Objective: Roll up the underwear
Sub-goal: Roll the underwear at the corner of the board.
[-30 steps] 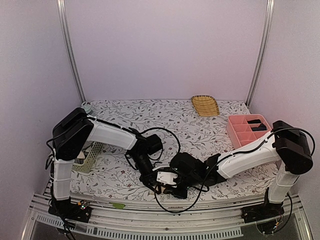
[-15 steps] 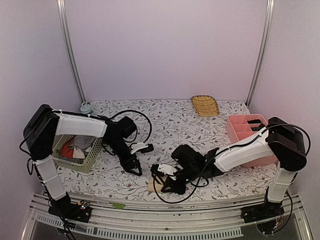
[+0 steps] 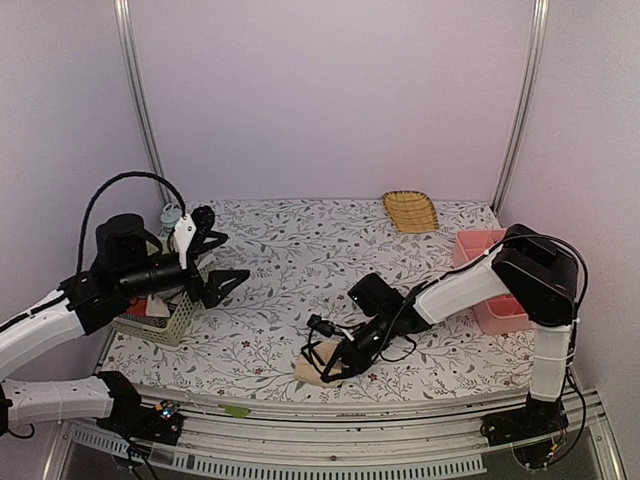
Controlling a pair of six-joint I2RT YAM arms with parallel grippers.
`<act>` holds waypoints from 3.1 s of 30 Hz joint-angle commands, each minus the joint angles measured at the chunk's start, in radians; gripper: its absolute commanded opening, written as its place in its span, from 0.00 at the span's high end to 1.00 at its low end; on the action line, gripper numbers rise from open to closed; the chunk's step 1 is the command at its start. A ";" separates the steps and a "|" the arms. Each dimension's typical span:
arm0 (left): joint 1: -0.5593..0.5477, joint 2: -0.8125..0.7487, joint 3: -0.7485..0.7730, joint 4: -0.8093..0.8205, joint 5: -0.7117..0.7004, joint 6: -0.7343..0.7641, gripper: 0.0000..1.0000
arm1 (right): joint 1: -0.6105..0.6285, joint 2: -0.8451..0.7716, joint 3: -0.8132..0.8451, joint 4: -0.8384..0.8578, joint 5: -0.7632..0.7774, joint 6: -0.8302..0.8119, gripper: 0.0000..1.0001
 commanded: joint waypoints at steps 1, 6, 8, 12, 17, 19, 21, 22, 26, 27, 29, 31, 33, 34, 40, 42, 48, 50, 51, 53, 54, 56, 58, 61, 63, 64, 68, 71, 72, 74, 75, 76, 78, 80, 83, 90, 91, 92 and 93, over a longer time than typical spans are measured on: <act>-0.046 0.078 -0.016 0.040 0.110 -0.021 0.04 | -0.056 0.099 0.008 -0.055 -0.138 0.032 1.00; -0.275 0.101 -0.094 0.067 -0.079 0.112 0.04 | -0.115 0.176 0.032 -0.051 -0.215 0.074 1.00; -0.329 0.142 -0.122 0.084 -0.103 0.180 0.04 | -0.124 0.201 0.052 -0.064 -0.233 0.080 1.00; -0.460 0.293 -0.134 0.098 -0.191 0.338 0.15 | -0.126 0.243 0.084 -0.094 -0.253 0.082 1.00; -0.539 0.479 -0.090 0.168 -0.248 0.444 0.31 | -0.127 0.270 0.103 -0.114 -0.261 0.076 1.00; -0.546 0.530 -0.075 0.208 -0.244 0.460 0.35 | -0.127 0.274 0.103 -0.117 -0.263 0.077 1.00; -0.548 0.578 -0.063 0.241 -0.245 0.472 0.38 | -0.127 0.274 0.102 -0.121 -0.260 0.077 1.00; -0.549 0.604 -0.056 0.251 -0.248 0.477 0.40 | -0.127 0.273 0.101 -0.122 -0.258 0.076 1.00; -0.548 0.681 -0.031 0.279 -0.243 0.484 0.44 | -0.127 0.271 0.100 -0.125 -0.256 0.072 1.00; -0.549 0.700 -0.026 0.284 -0.234 0.485 0.46 | -0.127 0.271 0.101 -0.125 -0.254 0.073 1.00; -0.549 0.727 -0.017 0.284 -0.219 0.486 0.49 | -0.127 0.273 0.102 -0.124 -0.253 0.073 1.00; -0.548 0.761 -0.007 0.266 -0.203 0.487 0.50 | -0.127 0.271 0.105 -0.125 -0.250 0.072 1.00; -0.549 0.799 0.011 0.226 -0.200 0.488 0.55 | -0.127 0.270 0.109 -0.125 -0.250 0.073 1.00; -0.549 0.813 0.021 0.203 -0.200 0.482 0.61 | -0.127 0.268 0.113 -0.126 -0.249 0.075 1.00; -0.547 0.791 0.016 0.100 -0.155 0.428 0.85 | -0.127 0.269 0.171 -0.124 -0.229 0.075 1.00; -0.547 0.782 0.017 0.064 -0.143 0.401 0.90 | -0.127 0.287 0.206 -0.138 -0.234 0.080 1.00; -0.552 0.761 0.048 -0.080 -0.096 0.363 1.00 | -0.129 0.250 0.239 -0.158 -0.198 0.076 0.72; -0.552 0.765 0.069 -0.127 -0.077 0.351 1.00 | -0.136 0.199 0.212 -0.137 -0.169 0.081 0.64; -0.551 0.768 0.077 -0.148 -0.069 0.344 1.00 | -0.142 0.168 0.192 -0.114 -0.152 0.093 0.62; -0.546 0.775 0.093 -0.183 -0.043 0.324 1.00 | -0.167 0.092 0.132 -0.055 -0.102 0.131 0.59; -0.543 0.783 0.101 -0.196 -0.034 0.312 1.00 | -0.180 0.031 0.100 -0.011 -0.061 0.149 0.57; -0.526 0.809 0.122 -0.229 0.009 0.289 1.00 | -0.211 -0.071 0.035 0.049 0.026 0.178 0.56; -0.502 0.836 0.152 -0.272 0.043 0.273 1.00 | -0.237 -0.177 -0.035 0.100 0.109 0.198 0.55; -0.470 0.871 0.207 -0.332 0.095 0.247 1.00 | -0.243 -0.326 -0.120 0.126 0.234 0.189 0.55; -0.446 0.901 0.248 -0.373 0.137 0.230 1.00 | -0.242 -0.413 -0.171 0.131 0.286 0.182 0.54; -0.434 0.919 0.266 -0.393 0.158 0.222 1.00 | -0.237 -0.454 -0.193 0.130 0.314 0.179 0.53; -0.380 0.997 0.330 -0.461 0.233 0.189 1.00 | -0.183 -0.604 -0.278 0.109 0.425 0.139 0.52; -0.337 1.047 0.356 -0.490 0.309 0.183 1.00 | -0.111 -0.678 -0.300 0.066 0.492 0.117 0.52; -0.326 1.064 0.366 -0.501 0.322 0.183 1.00 | -0.079 -0.696 -0.304 0.046 0.525 0.106 0.52; -0.311 1.099 0.382 -0.516 0.336 0.189 1.00 | 0.006 -0.728 -0.307 0.011 0.595 0.074 0.54; -0.305 1.135 0.390 -0.520 0.341 0.193 1.00 | 0.041 -0.738 -0.308 0.000 0.621 0.060 0.55; -0.299 1.162 0.398 -0.524 0.347 0.197 1.00 | 0.072 -0.745 -0.309 -0.008 0.635 0.052 0.55; -0.289 1.199 0.416 -0.534 0.348 0.207 1.00 | 0.121 -0.737 -0.307 -0.014 0.653 0.032 0.55; -0.279 1.230 0.439 -0.546 0.344 0.213 1.00 | 0.156 -0.690 -0.284 -0.029 0.664 -0.002 0.55; -0.269 1.266 0.476 -0.564 0.343 0.218 1.00 | 0.187 -0.549 -0.210 -0.074 0.668 -0.091 0.56; -0.256 1.285 0.494 -0.570 0.322 0.217 1.00 | 0.199 -0.318 -0.048 -0.126 0.623 -0.227 0.58; -0.253 1.283 0.493 -0.568 0.318 0.217 1.00 | 0.200 -0.298 -0.037 -0.129 0.610 -0.242 0.57; -0.251 1.282 0.492 -0.567 0.314 0.216 1.00 | 0.202 -0.280 -0.032 -0.130 0.593 -0.252 0.57; -0.249 1.282 0.491 -0.567 0.309 0.216 1.00 | 0.202 -0.260 -0.029 -0.132 0.581 -0.259 0.57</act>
